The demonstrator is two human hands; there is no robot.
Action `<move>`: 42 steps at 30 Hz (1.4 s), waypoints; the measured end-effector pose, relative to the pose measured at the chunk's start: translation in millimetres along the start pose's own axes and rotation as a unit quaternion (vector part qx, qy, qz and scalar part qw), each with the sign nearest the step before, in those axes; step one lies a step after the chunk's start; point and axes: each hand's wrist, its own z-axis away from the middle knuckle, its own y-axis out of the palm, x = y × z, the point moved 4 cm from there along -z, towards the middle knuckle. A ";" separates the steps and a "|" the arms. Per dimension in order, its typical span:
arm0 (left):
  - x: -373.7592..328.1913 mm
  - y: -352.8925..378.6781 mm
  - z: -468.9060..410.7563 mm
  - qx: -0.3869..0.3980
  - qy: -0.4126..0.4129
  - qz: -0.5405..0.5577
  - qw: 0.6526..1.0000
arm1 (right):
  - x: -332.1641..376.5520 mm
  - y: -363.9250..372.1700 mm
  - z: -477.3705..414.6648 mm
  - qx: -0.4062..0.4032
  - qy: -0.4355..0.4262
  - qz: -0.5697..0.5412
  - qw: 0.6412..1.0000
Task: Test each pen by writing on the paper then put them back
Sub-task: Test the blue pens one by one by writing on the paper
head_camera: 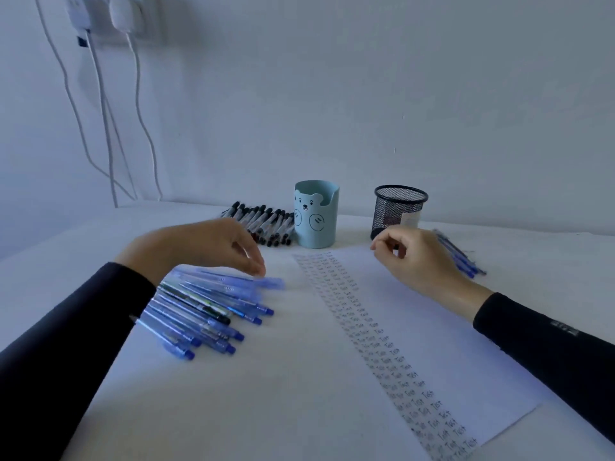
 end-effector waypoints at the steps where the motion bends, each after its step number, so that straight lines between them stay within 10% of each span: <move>1: 2.5 -0.3 2.1 0.015 -0.005 -0.001 1.000 | 1.6 2.2 2.3 0.001 -0.020 0.006 1.000; 17: -54.3 53.0 -25.1 -0.196 0.136 0.048 0.970 | -4.5 1.9 1.5 -0.011 -0.007 0.009 1.000; 27: -23.1 34.8 -26.9 -0.236 0.090 -0.004 0.967 | 22.6 25.8 7.0 0.244 -0.043 0.005 0.969; 30: -14.5 31.2 -27.8 -0.234 0.064 -0.006 0.970 | 18.6 14.6 -0.4 0.223 0.039 -0.129 0.965; 36: -20.1 44.3 -30.0 -0.178 0.090 -0.063 0.978 | 25.1 -20.7 -22.7 0.126 0.167 -0.511 0.833; 42: -17.4 53.2 -33.7 -0.138 0.085 -0.080 0.983 | 36.3 -16.1 -15.3 0.171 0.059 -0.239 0.954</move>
